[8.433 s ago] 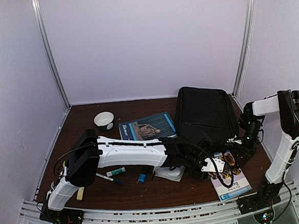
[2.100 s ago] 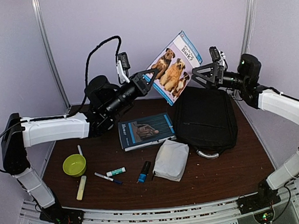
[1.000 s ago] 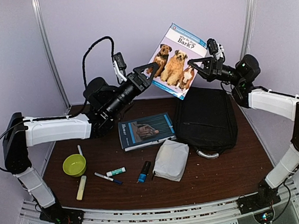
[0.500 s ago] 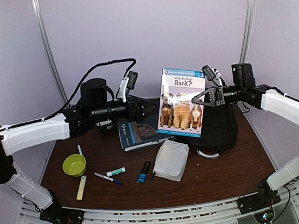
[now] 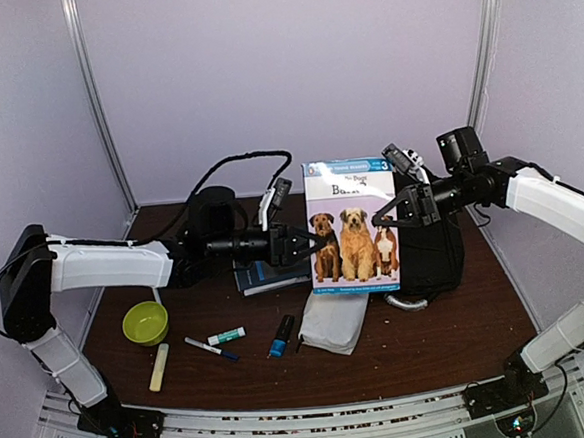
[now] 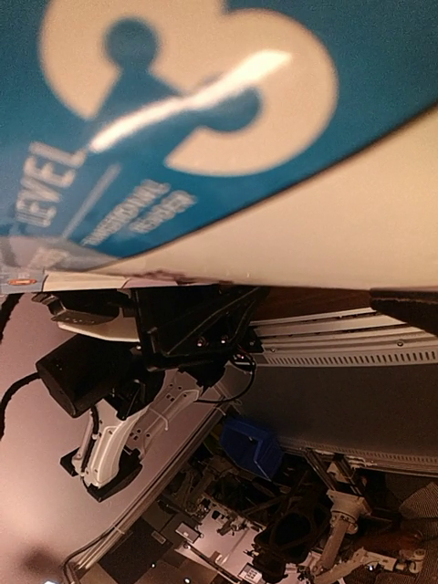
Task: Pack the student bag
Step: Pass from the right arm to the left, then pick up the largest pocket of the bag from the student bag.
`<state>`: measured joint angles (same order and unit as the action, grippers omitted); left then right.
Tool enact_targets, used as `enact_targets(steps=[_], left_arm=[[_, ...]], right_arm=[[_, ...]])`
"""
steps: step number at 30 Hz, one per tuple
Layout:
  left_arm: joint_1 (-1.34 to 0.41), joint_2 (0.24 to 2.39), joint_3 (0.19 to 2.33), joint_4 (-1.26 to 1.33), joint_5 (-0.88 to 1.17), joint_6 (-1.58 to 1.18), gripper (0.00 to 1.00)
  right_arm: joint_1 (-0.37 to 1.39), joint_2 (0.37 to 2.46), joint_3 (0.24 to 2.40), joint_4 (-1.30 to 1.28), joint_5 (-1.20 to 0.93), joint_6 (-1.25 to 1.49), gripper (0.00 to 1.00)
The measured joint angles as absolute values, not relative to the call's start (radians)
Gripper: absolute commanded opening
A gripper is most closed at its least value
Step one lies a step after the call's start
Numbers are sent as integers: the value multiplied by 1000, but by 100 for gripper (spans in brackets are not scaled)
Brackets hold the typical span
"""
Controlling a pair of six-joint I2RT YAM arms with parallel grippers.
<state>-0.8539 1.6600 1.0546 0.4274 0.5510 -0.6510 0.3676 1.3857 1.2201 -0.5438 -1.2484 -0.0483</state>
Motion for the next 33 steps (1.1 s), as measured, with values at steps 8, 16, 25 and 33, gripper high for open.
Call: enact_targets(steps=[8,16,25,33], left_arm=[[-862,1716,1038,641,607,-759,4],[-866,1733,1018,719,633,-802,0],[-847,1619,1002,380,548,-730,0],[-809,1512,963,199,497,-676,0]], right_arm=[[369,1388,1225,-537,-1224,-38,4],[356,1380,1230,-579,-1124,-93,46],[335,1149,1106,-788,-713,-509,57],[420,1129,883,-763,-326,-688,51]])
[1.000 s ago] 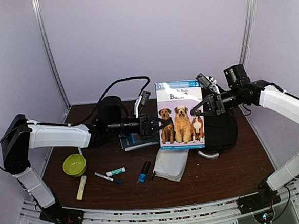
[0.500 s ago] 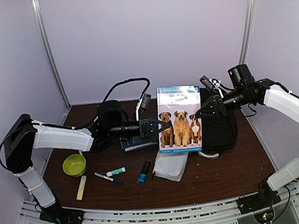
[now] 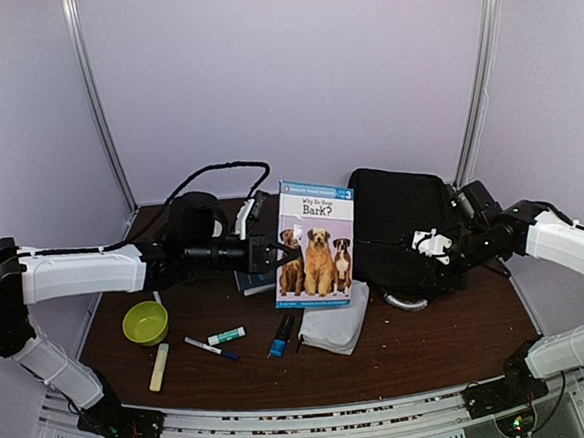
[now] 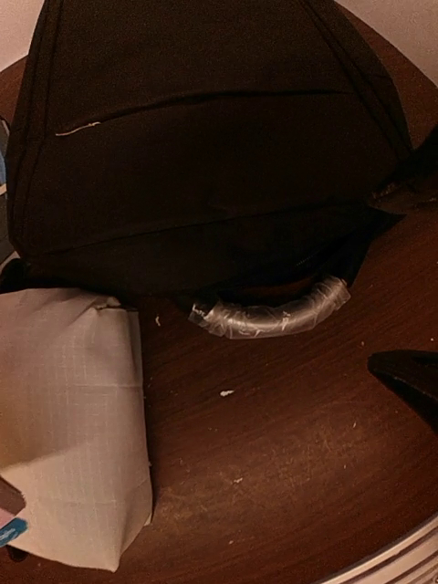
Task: Pack the student bag
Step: Pick up the largest pocket of the bag from the student bag.
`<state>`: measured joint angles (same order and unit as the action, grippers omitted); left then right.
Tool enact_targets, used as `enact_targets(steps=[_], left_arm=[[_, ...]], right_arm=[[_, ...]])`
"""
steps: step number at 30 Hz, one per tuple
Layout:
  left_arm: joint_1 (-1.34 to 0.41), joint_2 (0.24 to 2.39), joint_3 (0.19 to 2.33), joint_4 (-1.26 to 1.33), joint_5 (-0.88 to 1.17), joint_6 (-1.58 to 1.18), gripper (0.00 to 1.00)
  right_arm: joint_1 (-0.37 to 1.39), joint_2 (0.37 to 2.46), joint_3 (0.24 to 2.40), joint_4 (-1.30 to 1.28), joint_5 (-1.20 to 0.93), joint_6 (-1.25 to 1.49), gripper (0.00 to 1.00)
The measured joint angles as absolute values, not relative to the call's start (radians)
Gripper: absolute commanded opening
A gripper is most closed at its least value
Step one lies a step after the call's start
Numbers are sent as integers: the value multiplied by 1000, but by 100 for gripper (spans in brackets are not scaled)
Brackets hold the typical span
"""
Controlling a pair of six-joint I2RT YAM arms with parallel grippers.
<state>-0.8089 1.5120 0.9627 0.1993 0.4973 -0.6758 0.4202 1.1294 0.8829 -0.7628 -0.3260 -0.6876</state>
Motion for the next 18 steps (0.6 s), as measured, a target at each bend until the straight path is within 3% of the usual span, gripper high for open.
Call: enact_targets(steps=[7,13,18], left_arm=[[-796,1477,923,153,489,-674,0],[-795,1430,876,150,467,-675,0],[-795,1412,861,157,456,-675,0]], right_arm=[[487,1298,862,-651,-96,-731,47],[492,1422,865,-601,-9,-743,52],[493,1486,870,-572,32,-752,43]])
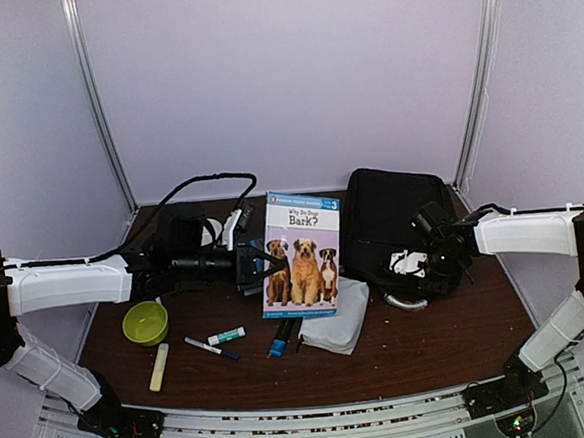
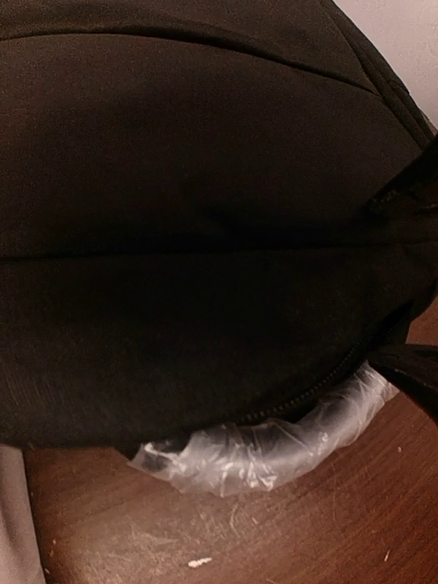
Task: Pack the student bag
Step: Pick up the largest pocket of the bag from the student bag.
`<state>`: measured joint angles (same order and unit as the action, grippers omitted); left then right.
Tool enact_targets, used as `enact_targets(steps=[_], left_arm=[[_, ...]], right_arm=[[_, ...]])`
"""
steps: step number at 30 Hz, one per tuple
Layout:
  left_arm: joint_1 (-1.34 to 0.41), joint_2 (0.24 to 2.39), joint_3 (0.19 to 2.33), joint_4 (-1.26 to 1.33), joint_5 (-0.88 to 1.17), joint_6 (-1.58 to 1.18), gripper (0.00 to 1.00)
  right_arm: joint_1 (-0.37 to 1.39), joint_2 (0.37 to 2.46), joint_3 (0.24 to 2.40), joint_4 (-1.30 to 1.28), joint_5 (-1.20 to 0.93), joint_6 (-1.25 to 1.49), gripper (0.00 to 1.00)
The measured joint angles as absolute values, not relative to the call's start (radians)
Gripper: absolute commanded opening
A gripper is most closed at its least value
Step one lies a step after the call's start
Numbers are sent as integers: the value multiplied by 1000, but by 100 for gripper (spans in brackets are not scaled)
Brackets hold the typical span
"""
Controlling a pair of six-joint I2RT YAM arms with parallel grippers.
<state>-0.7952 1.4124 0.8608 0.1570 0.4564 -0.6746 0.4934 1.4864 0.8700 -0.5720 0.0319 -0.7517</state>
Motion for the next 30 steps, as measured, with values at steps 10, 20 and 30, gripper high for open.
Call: enact_targets(steps=[10,20,30], left_arm=[[-795,1412,836,171,452,-674,0],[-794,1433,836,191,480,-672,0],[-794,1579,924,200,659,-677,0]], right_arm=[[493,1520,916,-533,76,-728,4],[493,1489,994,-578,72,-707,0],[492,1275,1254,-693,38,-673,0]])
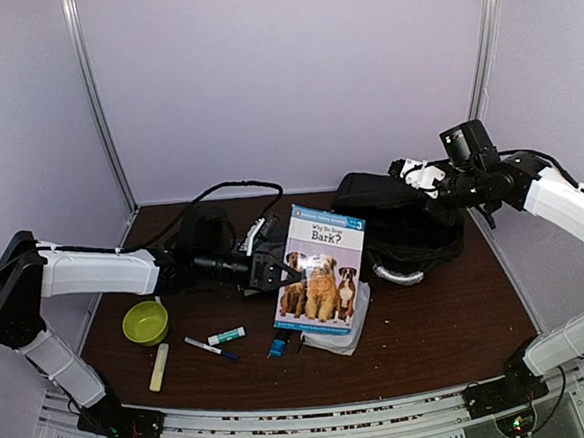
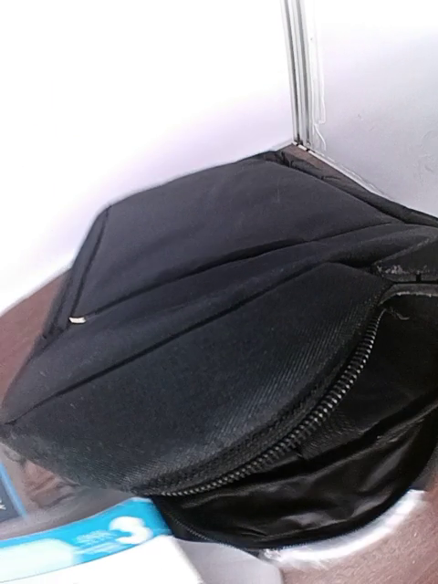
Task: Pack the student bag
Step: Pick up the largest pocket of the bag from the student bag, then place the book in the largest pocket of the bag.
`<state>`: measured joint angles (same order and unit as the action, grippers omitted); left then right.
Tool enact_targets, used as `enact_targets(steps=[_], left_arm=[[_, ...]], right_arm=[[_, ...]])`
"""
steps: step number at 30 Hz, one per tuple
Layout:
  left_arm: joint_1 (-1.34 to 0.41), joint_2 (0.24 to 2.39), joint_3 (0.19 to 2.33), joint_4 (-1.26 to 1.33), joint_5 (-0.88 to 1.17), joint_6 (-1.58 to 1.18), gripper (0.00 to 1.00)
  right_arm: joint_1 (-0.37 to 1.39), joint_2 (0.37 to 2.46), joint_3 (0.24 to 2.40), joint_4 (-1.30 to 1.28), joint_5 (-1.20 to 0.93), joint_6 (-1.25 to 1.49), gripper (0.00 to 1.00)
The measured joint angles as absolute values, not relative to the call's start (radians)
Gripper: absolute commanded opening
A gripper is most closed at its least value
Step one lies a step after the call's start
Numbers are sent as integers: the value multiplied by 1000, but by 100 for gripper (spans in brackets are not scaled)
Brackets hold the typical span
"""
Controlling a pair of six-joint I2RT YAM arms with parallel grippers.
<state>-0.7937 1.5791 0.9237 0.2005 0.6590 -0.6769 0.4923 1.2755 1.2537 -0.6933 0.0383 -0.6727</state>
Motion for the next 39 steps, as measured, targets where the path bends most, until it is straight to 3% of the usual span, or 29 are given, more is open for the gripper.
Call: enact_targets(steps=[10,25,34,39], left_arm=[[-851,1861,1142,315,881,-841,0],[-905,2143,1521,299,929,-1071,0],[-906,2188,1540,252,913,-1183,0],[-876,2188,1549,74,844,-1114,0]], right_arm=[[491,1255,1282,-780,-16,-617,0],[491,1246,1258,-781,-171,-497,0],[493,1164,1181,-797,-229,-529,0],[495,1098,1143,-830,-306,-591,0]])
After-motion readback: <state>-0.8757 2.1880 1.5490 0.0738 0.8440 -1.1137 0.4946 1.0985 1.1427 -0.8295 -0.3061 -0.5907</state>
